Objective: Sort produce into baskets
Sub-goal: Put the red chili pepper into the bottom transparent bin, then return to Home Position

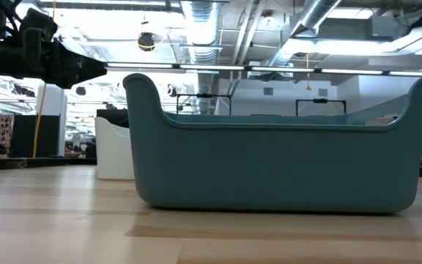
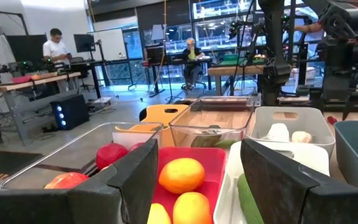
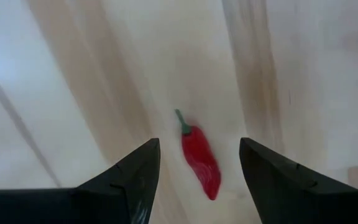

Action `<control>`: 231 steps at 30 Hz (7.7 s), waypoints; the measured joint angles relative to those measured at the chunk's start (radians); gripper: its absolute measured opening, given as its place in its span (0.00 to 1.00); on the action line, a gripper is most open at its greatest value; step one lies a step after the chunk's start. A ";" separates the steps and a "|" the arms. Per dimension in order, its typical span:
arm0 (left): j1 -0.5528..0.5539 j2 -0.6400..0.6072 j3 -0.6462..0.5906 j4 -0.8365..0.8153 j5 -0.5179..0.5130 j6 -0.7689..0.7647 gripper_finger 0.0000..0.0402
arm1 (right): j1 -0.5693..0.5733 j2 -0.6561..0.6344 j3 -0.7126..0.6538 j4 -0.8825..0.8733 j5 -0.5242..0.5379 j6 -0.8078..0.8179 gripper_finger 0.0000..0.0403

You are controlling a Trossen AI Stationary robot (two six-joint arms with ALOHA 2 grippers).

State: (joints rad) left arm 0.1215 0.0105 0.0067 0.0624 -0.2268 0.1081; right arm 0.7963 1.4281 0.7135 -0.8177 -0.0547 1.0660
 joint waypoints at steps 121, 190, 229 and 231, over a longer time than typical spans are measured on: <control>0.000 0.000 0.000 0.001 -0.008 -0.023 0.54 | -1.035 -1.091 -0.703 0.989 -0.050 -1.006 0.06; 0.000 0.000 0.000 0.001 -0.006 -0.023 0.54 | -1.062 -1.426 -0.700 0.827 -0.042 -1.039 0.12; 0.000 0.001 0.000 0.001 -0.006 -0.022 0.54 | -1.062 -1.425 -0.701 0.827 -0.042 -1.039 0.12; 0.000 0.001 0.000 0.001 -0.006 -0.022 0.54 | -1.062 -1.426 -0.701 0.827 -0.042 -1.039 0.12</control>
State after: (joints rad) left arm 0.1211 0.0113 0.0063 0.0635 -0.2325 0.0858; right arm -0.2657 0.0025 0.0128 0.0093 -0.0967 0.0265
